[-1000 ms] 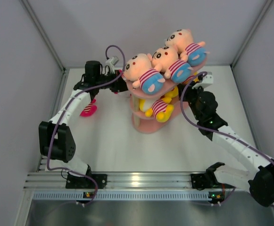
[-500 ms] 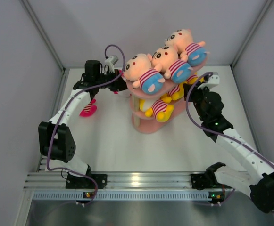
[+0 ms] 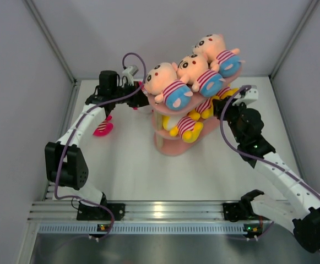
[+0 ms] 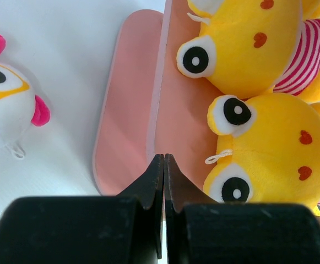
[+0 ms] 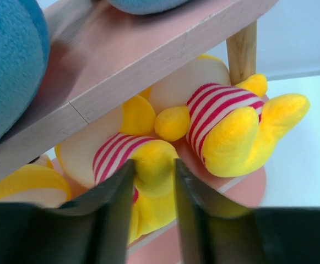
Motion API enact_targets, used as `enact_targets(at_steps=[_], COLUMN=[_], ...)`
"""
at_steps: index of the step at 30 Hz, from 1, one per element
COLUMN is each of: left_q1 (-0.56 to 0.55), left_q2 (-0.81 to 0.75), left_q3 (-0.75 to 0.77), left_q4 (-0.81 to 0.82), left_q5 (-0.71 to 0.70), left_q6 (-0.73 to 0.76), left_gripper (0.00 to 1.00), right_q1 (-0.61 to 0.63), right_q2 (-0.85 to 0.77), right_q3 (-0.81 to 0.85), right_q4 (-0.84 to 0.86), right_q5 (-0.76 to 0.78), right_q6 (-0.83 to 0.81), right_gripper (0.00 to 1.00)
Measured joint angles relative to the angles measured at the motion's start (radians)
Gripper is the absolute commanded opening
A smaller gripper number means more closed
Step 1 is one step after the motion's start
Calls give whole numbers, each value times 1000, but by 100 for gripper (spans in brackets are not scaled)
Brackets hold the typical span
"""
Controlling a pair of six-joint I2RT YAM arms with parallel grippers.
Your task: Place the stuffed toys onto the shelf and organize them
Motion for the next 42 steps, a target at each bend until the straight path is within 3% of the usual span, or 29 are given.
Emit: enact_targets(at_steps=[6,13,24,33,42], left_q1=[0,0,0,0,0], left_q2=[0,-18,-104,-212,-266], left_q3=[0,0,-2,-92,-205], left_q4=[-19,-78,-169,-192,-216], left_q5=[-19,-143,-407,-636,-866], left_q6=[20,83,216,350,455], left_gripper=[0,0,0,0,21], right_q1=[-1,-3,-3,-3,0], right_q2=[-49,-142,-211,-258,-202], right_q3=[0,18,-18,-106,-213], right_q4=[-63,-219,-317,-298,-149], right_q5=[-9,-61,-442,-560,-579], right_q6=[6,10,42,93,215], right_gripper=[65,69,61,59,43])
